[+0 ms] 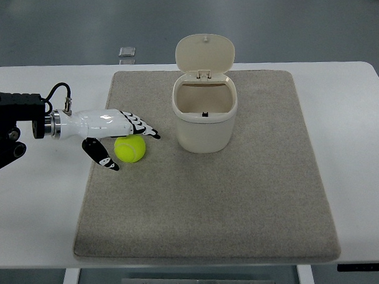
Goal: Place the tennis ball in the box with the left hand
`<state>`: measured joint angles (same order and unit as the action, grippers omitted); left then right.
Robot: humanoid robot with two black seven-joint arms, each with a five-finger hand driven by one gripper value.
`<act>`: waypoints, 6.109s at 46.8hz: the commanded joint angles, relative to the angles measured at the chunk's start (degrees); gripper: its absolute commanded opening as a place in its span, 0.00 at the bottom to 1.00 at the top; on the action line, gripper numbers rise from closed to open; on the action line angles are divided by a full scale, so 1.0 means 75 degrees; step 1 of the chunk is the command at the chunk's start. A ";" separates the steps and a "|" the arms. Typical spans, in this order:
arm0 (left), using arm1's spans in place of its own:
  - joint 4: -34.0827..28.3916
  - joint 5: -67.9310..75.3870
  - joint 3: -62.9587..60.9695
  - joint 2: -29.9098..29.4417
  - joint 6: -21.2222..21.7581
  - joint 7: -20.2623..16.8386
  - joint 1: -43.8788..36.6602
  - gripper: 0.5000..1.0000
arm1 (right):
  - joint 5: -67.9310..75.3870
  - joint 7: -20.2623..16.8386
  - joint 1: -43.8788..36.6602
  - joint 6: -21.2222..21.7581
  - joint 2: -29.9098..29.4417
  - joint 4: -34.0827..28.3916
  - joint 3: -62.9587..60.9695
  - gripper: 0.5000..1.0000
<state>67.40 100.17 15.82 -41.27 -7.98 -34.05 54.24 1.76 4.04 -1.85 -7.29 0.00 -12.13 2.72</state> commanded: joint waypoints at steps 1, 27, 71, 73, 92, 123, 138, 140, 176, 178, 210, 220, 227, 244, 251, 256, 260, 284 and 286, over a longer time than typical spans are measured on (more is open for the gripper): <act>-0.0116 0.0015 0.0000 0.0019 -0.0002 0.0004 0.0011 0.80 | 0.0000 0.0000 0.0000 0.0000 0.0000 0.0000 0.0000 0.80; -0.0292 0.0038 0.0000 0.0230 -0.0002 0.0016 -0.0024 0.48 | 0.0000 0.0000 0.0000 0.0000 0.0000 0.0000 0.0000 0.81; -0.0350 0.0038 0.0000 0.0206 -0.0002 0.0016 -0.0013 0.18 | 0.0000 0.0000 0.0000 0.0000 0.0000 0.0000 0.0000 0.80; -0.0350 0.0038 0.0000 0.0206 -0.0002 0.0016 -0.0001 0.11 | 0.0000 0.0000 0.0000 0.0000 0.0000 0.0000 0.0000 0.80; -0.0315 -0.0008 0.0118 0.0019 0.0010 0.0004 0.0257 0.00 | 0.0000 0.0000 0.0000 0.0000 0.0000 0.0000 0.0000 0.80; 0.2063 -0.0008 0.0340 -0.1540 0.1732 -0.0113 0.1311 0.00 | 0.0000 0.0000 0.0000 0.0000 0.0000 0.0000 0.0000 0.81; 0.1783 0.0015 -0.0069 -0.0545 0.1674 -0.0089 0.2213 0.00 | 0.0000 0.0000 0.0000 0.0000 0.0000 0.0000 0.0000 0.80; 0.1631 0.0015 -0.0280 -0.0346 0.1674 -0.0078 0.2377 0.00 | 0.0000 0.0000 0.0000 0.0000 0.0000 0.0000 0.0000 0.80; -0.0538 -0.0079 -0.1300 0.1975 0.1732 0.0004 0.3151 0.00 | 0.0000 0.0000 0.0000 0.0000 0.0000 0.0000 0.0000 0.80; -0.0573 -0.0090 -0.1300 0.2057 0.1779 0.0004 0.3151 0.03 | 0.0000 0.0000 0.0000 0.0000 0.0000 0.0000 0.0000 0.80; 0.0153 -0.0488 -0.1300 0.1063 0.1639 -0.0019 0.3046 0.67 | 0.0000 0.0000 0.0000 0.0000 0.0000 0.0000 0.0000 0.80; 0.0903 -0.1109 -0.1476 -0.0191 0.1498 -0.0043 0.2988 0.90 | 0.0000 0.0000 0.0000 0.0000 0.0000 0.0000 0.0000 0.80; 0.0974 -0.1929 -0.1488 -0.0813 0.1486 -0.0043 0.2578 0.98 | 0.0000 0.0000 0.0000 0.0000 0.0000 0.0000 0.0000 0.80; 0.0341 -0.6884 -0.1394 -0.1352 0.1568 -0.0043 0.1640 0.98 | 0.0000 0.0000 0.0000 0.0000 0.0000 0.0000 0.0000 0.80; 0.0247 -0.8959 -0.1394 -0.1294 0.1533 -0.0043 0.1523 0.98 | 0.0000 0.0000 0.0000 0.0000 0.0000 0.0000 0.0000 0.80; 0.0259 -0.9816 -0.1394 -0.1270 0.1486 -0.0043 0.1511 0.98 | 0.0000 0.0000 0.0000 0.0000 0.0000 0.0000 0.0000 0.80; 0.0282 -1.0366 -0.1394 -0.1259 0.1463 -0.0031 0.1429 0.98 | 0.0000 0.0000 0.0000 0.0000 0.0000 0.0000 0.0000 0.80; -0.0854 -1.3729 -0.1335 -0.0615 -0.0670 0.1281 0.1089 0.98 | 0.0000 0.0000 0.0000 0.0000 0.0000 0.0000 0.0000 0.80; -0.0948 -1.4046 -0.1335 -0.0544 -0.0752 0.1503 0.1077 0.98 | 0.0000 0.0000 0.0000 0.0000 0.0000 0.0000 0.0000 0.80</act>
<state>61.59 -1.56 5.81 -46.25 -12.54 -25.37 62.41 1.76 4.04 -1.84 -7.30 0.00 -12.13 2.73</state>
